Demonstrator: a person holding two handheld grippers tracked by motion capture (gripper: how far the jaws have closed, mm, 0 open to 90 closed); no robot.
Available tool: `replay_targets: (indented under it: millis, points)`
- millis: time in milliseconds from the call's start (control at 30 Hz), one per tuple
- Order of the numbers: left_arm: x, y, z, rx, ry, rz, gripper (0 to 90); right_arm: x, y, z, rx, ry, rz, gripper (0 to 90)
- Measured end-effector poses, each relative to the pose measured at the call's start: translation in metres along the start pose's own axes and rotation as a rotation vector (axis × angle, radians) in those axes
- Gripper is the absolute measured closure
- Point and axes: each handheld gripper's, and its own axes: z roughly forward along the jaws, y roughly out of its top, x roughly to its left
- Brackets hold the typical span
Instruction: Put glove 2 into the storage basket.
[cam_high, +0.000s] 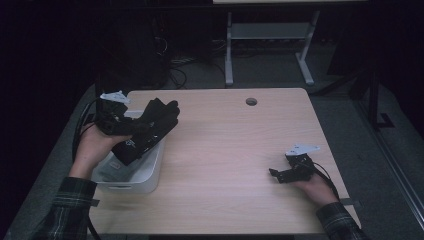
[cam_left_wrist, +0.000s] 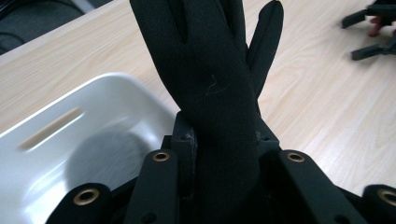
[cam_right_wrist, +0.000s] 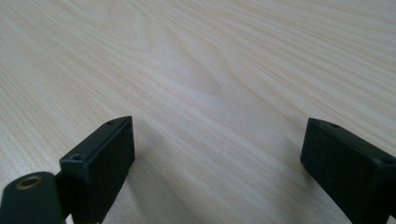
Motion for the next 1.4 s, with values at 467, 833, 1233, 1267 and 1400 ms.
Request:
replay_targets:
  millis: [467,833,1233,1267,1400]
  points:
    - [0.043,-0.040,-0.016,0.024,0.081,-0.160,69.3,0.000,0.000,0.000,-0.003,-0.001,-0.006,9.6]
    - [0.054,-0.062,0.011,0.063,0.025,-0.230,69.2,0.000,0.000,0.000,-0.003,-0.002,-0.004,9.6]
    - [0.065,-0.085,0.039,0.122,0.068,-0.250,61.3,0.000,0.000,0.000,-0.004,-0.002,-0.004,9.6]
    - [0.066,-0.085,0.040,0.118,0.079,-0.249,56.3,0.000,0.000,0.000,-0.003,-0.002,-0.004,9.6]
    - [0.066,-0.084,0.038,0.095,0.102,-0.234,35.8,0.000,0.000,0.000,-0.003,-0.002,-0.004,9.6]
